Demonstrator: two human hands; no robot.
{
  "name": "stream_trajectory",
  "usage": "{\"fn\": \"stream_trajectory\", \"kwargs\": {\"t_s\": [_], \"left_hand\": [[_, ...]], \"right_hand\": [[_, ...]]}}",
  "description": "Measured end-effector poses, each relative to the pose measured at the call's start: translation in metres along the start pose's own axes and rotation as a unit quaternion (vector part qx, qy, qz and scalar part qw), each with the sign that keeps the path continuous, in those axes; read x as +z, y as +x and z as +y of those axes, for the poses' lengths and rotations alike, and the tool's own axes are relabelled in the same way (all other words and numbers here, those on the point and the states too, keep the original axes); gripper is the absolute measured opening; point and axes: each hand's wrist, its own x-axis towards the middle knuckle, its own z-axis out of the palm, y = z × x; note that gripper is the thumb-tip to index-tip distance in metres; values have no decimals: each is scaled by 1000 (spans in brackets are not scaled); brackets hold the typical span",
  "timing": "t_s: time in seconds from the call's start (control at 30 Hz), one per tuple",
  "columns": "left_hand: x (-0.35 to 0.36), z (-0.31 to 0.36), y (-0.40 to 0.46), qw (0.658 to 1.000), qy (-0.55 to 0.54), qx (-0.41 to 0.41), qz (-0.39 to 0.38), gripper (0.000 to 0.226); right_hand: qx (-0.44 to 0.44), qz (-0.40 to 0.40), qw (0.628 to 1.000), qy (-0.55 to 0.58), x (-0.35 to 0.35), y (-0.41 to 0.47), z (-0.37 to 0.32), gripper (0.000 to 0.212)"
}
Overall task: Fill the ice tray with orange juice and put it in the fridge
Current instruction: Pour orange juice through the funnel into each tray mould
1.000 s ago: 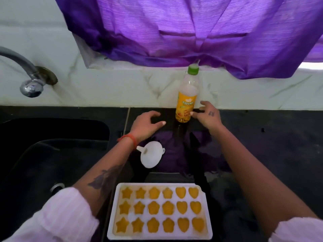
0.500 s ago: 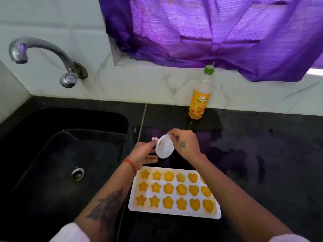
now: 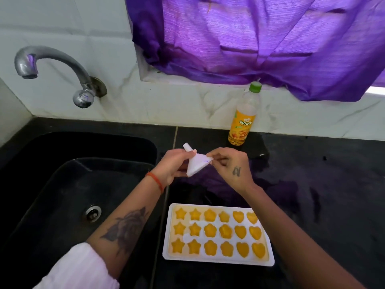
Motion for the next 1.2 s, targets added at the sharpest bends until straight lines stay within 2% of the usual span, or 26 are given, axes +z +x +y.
{"fn": "stream_trajectory", "kwargs": {"t_s": [0.17,0.27,0.4,0.6,0.83,0.93,1.03,1.2], "left_hand": [[-5,18,31,991,61,117,26,12],[-7,24,57,974,127,178,64,18],[-1,32,92,953,195,217,79,30],[7,34,136,930,270,229,95,33],[10,23,153,913,320,229,107,30],[10,21,149,926,304,205,86,44],[9,22,137,925,307,210,76,63],[2,19,91,911,335,227,75,47]], "right_hand": [[70,24,996,45,-1,-13,3,32],[123,38,989,71,-3,-28,10,31],[183,48,978,86,-8,-48,18,27],[241,80,965,61,-12,-77,32,25],[246,89,964,39,-16,-87,38,24],[246,85,965,36,-20,-87,38,23],[249,82,964,35,-24,-87,37,23],[249,79,965,29,-31,-89,28,22]]}}
